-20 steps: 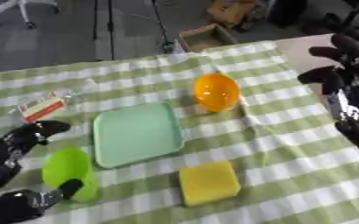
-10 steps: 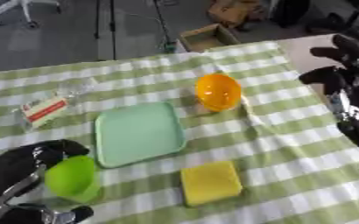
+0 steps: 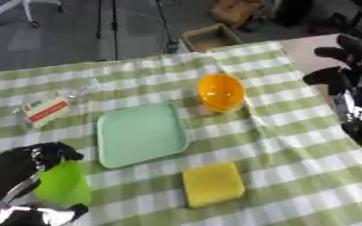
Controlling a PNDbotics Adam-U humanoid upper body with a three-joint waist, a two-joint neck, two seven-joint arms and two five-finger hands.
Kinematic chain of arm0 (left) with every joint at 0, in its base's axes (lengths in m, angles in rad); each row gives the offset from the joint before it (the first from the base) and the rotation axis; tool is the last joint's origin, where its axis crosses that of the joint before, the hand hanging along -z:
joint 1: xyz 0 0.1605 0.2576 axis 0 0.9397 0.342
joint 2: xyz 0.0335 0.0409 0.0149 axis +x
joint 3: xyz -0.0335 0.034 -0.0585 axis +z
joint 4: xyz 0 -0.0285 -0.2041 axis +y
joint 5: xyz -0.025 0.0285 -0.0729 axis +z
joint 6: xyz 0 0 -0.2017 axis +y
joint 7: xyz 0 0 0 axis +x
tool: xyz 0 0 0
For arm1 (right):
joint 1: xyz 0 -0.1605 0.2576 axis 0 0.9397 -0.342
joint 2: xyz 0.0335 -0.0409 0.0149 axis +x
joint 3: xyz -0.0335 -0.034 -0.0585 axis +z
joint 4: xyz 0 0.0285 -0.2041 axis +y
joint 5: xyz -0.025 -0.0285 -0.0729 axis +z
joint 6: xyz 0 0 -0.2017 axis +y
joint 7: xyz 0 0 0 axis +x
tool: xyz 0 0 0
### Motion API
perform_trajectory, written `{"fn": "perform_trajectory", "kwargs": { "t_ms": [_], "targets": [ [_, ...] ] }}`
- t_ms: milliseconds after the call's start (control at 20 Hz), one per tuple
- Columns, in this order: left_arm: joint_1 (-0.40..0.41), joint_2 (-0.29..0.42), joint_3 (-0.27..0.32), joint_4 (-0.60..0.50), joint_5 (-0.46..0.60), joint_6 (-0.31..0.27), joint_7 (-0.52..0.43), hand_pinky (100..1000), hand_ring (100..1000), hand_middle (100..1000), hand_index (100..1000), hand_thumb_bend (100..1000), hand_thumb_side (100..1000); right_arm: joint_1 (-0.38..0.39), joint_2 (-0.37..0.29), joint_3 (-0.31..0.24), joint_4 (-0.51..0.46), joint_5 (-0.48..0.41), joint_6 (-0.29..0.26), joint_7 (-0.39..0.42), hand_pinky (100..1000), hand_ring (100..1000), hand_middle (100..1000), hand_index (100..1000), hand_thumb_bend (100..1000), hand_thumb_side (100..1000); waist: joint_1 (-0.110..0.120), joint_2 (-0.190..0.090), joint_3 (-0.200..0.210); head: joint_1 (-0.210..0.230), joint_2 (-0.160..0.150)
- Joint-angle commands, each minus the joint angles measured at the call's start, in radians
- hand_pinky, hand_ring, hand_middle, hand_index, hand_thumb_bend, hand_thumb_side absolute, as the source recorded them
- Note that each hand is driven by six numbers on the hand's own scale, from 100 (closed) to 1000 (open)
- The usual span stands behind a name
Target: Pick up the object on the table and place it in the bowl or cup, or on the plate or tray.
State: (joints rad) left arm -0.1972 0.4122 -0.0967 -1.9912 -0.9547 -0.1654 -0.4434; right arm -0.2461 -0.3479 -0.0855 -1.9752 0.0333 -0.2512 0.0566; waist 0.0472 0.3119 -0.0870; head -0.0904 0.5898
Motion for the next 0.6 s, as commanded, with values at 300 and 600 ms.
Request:
{"fn": "perform_trajectory", "kwargs": {
  "t_ms": [300, 600],
  "targets": [
    [-0.015, 0.017, 0.002, -0.009, 0.069, 0.11, 0.134, 250, 558, 564, 705, 100, 100, -0.008, -0.01, -0.005, -0.025, 0.007, -0.002, -0.001, 705, 662, 837, 1000, 100, 523, -0.011, -0.089, -0.002, 0.002, 0.004],
    [-0.05, 0.018, 0.001, -0.009, 0.138, 0.134, 0.158, 119, 518, 544, 685, 100, 100, -0.007, -0.01, -0.004, -0.025, 0.007, -0.002, 0.0, 705, 662, 837, 1000, 100, 524, -0.01, -0.092, -0.003, 0.001, 0.005]
  ]
}}
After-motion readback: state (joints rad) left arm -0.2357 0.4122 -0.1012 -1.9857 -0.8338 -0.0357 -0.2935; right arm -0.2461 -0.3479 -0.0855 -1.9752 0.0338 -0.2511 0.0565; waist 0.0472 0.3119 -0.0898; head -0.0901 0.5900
